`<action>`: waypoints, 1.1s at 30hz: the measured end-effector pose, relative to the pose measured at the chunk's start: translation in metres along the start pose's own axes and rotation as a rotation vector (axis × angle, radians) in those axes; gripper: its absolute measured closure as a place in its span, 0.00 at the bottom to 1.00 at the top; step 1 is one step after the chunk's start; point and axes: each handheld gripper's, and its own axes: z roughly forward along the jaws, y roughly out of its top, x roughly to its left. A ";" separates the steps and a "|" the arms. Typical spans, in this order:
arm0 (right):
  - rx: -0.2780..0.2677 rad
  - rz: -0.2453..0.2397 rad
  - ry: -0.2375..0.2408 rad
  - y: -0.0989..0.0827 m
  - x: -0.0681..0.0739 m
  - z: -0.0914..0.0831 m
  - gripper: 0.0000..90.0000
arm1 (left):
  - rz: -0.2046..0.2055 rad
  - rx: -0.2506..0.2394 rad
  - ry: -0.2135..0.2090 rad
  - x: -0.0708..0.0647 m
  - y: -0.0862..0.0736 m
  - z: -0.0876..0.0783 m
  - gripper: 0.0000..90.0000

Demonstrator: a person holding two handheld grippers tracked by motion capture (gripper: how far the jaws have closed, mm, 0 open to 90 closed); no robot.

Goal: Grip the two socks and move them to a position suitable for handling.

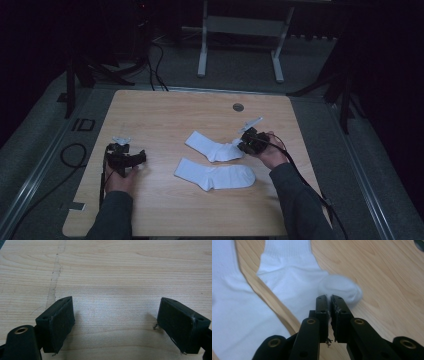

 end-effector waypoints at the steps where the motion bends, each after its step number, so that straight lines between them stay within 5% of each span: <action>1: 0.003 0.004 -0.001 -0.003 -0.002 -0.001 0.92 | 0.000 0.000 0.000 0.000 0.000 0.000 0.16; 10: -0.012 0.033 -0.039 -0.019 -0.013 -0.013 0.76 | 0.000 0.000 0.000 0.000 0.000 0.000 0.16; 33: -0.008 -0.032 -0.011 -0.002 -0.006 -0.021 0.67 | 0.000 0.000 0.000 0.000 0.000 0.000 0.16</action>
